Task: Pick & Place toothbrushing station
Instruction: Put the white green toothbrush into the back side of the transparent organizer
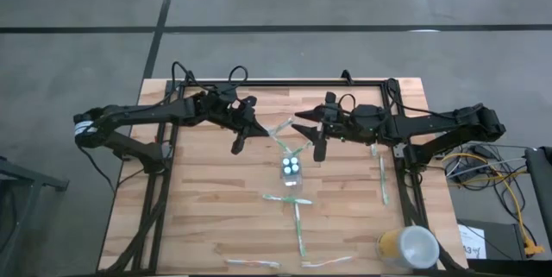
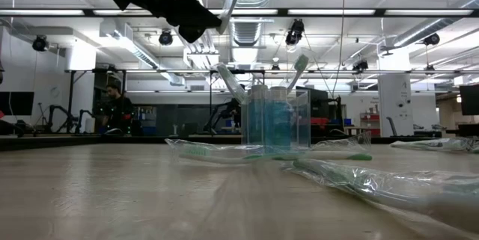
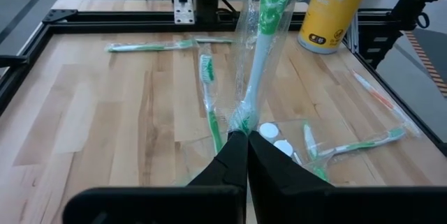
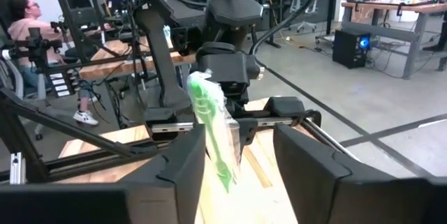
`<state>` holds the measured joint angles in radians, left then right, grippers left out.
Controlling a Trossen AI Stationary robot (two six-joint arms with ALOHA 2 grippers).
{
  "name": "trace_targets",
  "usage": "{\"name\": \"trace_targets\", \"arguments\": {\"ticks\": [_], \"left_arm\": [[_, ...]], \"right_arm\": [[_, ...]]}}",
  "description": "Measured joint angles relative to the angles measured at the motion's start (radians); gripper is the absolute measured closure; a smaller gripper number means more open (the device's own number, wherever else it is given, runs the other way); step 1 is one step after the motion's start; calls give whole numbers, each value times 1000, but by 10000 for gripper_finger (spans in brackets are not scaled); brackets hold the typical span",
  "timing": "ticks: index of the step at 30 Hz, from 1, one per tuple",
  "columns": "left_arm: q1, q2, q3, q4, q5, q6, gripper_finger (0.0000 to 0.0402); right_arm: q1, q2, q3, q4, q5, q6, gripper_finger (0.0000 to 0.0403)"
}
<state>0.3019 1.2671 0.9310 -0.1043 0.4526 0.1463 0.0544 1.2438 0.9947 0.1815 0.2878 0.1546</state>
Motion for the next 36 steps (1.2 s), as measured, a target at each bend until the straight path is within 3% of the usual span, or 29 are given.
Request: {"name": "trace_targets", "arguments": {"ticks": [6, 18, 28, 36], "left_arm": [[0, 0, 0, 0, 0, -1, 397], [-4, 0, 0, 1, 0, -2, 397], [-5, 0, 0, 1, 0, -2, 397], [-5, 0, 0, 0, 0, -1, 397]], "right_arm": [[0, 0, 0, 43, -2, 3, 203], [0, 22, 0, 44, -27, -4, 202], [0, 86, 0, 223, -27, -91, 225], [0, 94, 0, 219, -26, -54, 238]]}}
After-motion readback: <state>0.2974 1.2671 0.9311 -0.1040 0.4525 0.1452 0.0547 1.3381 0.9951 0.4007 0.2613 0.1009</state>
